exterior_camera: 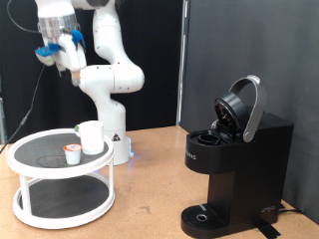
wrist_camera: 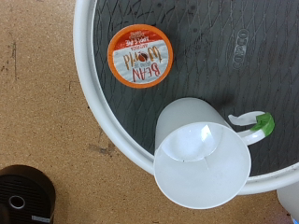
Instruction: Make a cup of coffee with the keurig machine
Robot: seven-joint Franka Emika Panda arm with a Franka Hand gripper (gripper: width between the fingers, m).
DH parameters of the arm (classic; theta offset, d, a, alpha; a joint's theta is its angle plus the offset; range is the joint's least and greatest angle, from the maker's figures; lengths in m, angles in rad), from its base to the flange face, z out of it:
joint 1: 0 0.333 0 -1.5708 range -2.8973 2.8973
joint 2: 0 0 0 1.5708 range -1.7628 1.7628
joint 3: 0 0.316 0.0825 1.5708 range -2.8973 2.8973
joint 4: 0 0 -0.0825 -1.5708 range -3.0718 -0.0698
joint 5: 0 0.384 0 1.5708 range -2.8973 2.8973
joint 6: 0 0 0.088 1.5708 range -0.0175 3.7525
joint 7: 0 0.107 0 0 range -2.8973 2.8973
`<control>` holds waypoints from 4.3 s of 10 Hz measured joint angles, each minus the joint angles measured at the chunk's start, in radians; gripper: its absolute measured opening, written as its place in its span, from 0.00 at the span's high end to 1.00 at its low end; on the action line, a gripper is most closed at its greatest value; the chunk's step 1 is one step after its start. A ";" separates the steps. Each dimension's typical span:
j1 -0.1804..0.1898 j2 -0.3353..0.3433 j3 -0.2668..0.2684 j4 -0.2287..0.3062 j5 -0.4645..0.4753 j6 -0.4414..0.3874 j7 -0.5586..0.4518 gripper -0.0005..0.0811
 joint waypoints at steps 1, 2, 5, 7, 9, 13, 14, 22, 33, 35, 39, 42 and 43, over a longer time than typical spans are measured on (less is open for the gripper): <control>-0.001 0.000 0.000 0.000 0.000 -0.004 0.000 0.09; 0.001 0.001 -0.006 0.004 0.013 -0.026 -0.039 0.09; 0.011 0.005 -0.043 0.015 0.063 -0.073 -0.209 0.09; 0.011 0.012 -0.045 -0.007 0.058 -0.022 -0.221 0.09; 0.011 0.035 -0.042 -0.037 0.052 0.034 -0.224 0.09; 0.012 0.068 -0.037 -0.108 0.044 0.110 -0.268 0.09; 0.012 0.069 -0.037 -0.131 0.035 0.139 -0.286 0.09; 0.010 0.084 -0.048 -0.225 -0.004 0.333 -0.325 0.09; 0.006 0.199 -0.075 -0.223 0.005 0.476 -0.325 0.09; 0.006 0.227 -0.074 -0.224 0.005 0.496 -0.325 0.09; 0.013 0.244 -0.071 -0.232 0.018 0.509 -0.342 0.09; 0.016 0.243 -0.062 -0.251 0.018 0.510 -0.343 0.09; 0.016 0.243 -0.060 -0.259 0.016 0.513 -0.343 0.09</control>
